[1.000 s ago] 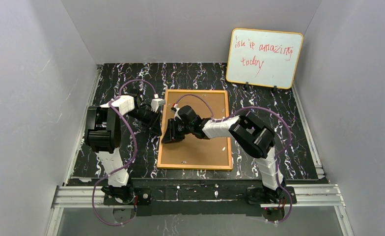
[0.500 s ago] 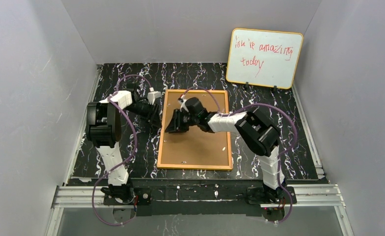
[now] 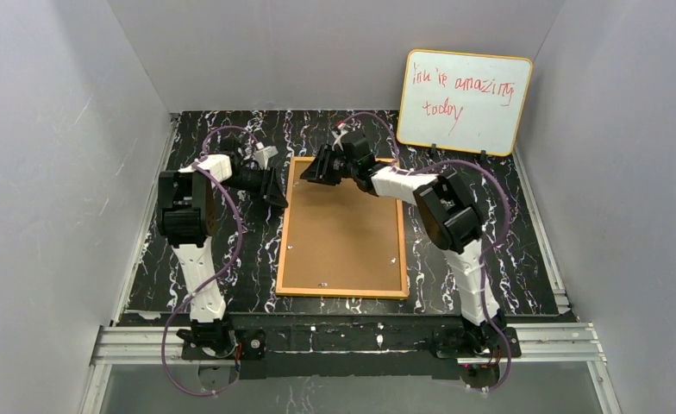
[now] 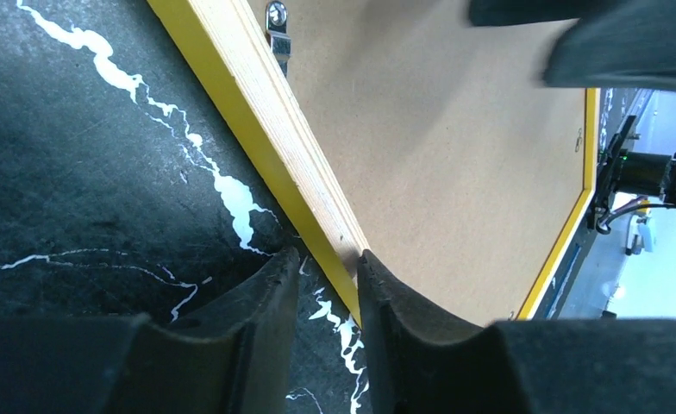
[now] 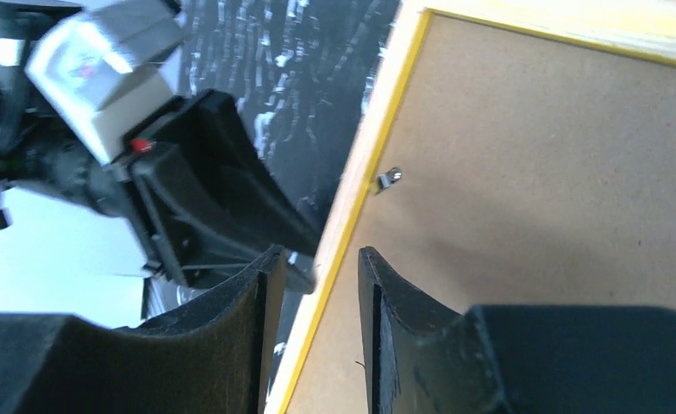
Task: Put the photo into the frame
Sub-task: Install the photo frame at the center of the board.
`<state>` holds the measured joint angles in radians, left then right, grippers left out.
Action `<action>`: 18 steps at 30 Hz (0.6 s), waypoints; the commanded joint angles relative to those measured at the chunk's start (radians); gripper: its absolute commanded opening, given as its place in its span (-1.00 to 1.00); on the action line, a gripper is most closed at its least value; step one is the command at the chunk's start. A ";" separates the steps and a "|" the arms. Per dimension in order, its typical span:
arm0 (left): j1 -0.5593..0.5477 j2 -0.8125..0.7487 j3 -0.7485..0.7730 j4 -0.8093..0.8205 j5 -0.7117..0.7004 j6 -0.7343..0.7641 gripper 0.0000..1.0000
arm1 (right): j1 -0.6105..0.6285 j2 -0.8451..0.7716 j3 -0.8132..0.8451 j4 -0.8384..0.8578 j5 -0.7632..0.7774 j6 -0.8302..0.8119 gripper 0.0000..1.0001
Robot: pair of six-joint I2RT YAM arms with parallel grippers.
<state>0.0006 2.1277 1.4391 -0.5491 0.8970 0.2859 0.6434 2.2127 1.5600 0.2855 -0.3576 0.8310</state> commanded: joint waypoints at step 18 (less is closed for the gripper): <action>-0.008 0.014 -0.076 0.026 -0.009 0.018 -0.61 | 0.073 0.219 0.285 -0.246 0.158 0.017 -0.22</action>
<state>0.0105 2.1368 1.4033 -0.4911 0.9527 0.2684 0.7067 2.4016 1.7947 0.1001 -0.2558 0.8394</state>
